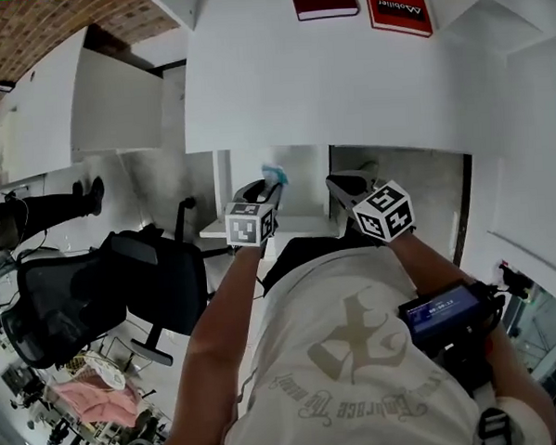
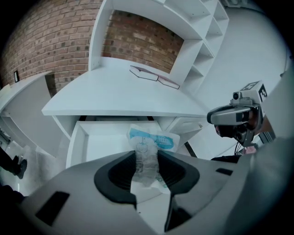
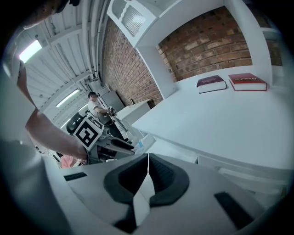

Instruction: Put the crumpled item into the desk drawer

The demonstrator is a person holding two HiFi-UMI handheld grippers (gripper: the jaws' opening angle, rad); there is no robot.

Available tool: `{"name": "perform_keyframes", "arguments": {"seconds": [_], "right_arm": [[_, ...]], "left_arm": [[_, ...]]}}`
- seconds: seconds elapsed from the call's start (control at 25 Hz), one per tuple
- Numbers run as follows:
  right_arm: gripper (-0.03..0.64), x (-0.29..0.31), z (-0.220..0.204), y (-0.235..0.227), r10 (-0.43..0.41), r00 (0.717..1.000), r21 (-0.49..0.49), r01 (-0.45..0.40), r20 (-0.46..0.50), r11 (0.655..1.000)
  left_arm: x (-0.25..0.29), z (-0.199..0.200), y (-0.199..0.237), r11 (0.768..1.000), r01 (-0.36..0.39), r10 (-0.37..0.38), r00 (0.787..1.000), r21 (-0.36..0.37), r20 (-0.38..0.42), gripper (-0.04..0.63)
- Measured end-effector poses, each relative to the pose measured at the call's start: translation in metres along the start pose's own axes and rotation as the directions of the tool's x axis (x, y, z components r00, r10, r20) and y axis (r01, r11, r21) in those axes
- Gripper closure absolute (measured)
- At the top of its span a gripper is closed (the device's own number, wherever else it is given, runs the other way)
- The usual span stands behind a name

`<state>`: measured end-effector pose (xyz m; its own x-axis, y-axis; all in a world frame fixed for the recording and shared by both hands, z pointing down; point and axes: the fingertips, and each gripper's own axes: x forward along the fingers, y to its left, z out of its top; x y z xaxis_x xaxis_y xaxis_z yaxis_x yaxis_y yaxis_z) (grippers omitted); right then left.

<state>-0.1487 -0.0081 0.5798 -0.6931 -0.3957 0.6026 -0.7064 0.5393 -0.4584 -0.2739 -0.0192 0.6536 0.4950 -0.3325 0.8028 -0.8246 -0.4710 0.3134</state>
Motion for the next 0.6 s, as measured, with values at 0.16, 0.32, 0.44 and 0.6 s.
{"name": "perform_keyframes", "arguments": {"seconds": [0.16, 0.32, 0.44, 0.6], "right_arm": [[0.594, 0.005, -0.005, -0.004, -0.009, 1.0, -0.007, 0.009, -0.003, 1.0], [0.594, 0.014, -0.01, -0.01, 0.003, 1.0, -0.001, -0.003, -0.004, 1.0], [0.594, 0.018, -0.016, -0.022, 0.011, 1.0, 0.017, -0.011, -0.009, 1.0], [0.594, 0.022, -0.013, -0.029, 0.023, 1.0, 0.022, -0.023, -0.016, 0.999]], "left_arm": [[0.005, 0.005, 0.001, 1.0, 0.011, -0.01, 1.0, 0.024, -0.029, 0.433], [0.018, 0.002, 0.008, 1.0, -0.001, 0.002, 0.997, 0.01, -0.078, 0.433], [0.039, -0.005, 0.01, 1.0, 0.002, -0.001, 0.993, 0.009, -0.117, 0.433], [0.051, -0.006, 0.014, 1.0, -0.001, 0.002, 0.99, 0.007, -0.143, 0.433]]}}
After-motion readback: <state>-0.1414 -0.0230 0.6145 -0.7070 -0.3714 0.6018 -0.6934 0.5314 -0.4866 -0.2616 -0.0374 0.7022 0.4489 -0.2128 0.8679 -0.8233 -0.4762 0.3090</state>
